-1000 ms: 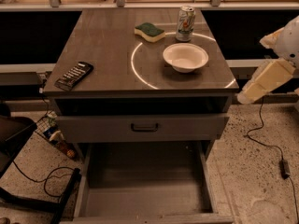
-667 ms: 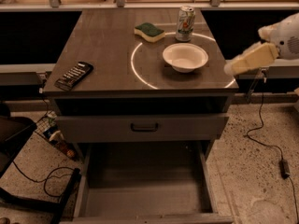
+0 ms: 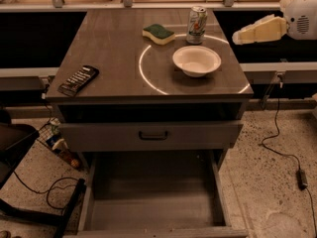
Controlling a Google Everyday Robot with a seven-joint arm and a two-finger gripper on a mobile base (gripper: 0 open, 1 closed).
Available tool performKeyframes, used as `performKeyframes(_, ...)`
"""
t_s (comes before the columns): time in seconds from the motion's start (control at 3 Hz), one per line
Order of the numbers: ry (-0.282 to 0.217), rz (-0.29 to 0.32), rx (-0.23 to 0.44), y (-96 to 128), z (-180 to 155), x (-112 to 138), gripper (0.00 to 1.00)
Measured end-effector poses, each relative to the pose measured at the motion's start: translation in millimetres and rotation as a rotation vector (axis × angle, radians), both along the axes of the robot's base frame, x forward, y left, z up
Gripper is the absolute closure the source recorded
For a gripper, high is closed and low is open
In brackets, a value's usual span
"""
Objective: Move 7up can near rxbar chocolate
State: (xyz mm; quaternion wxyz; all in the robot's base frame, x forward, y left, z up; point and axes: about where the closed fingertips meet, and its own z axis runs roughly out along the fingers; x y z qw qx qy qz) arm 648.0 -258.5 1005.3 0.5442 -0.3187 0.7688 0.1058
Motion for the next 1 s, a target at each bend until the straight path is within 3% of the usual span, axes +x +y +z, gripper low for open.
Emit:
performKeyframes(0.33, -0.007, 0.003, 0.02, 5.0, -1.6, 6.1, 0.0)
performKeyframes(1.0, -0.104, -0.006, 0.243, 44.5, -8.3, 100.1, 0.0)
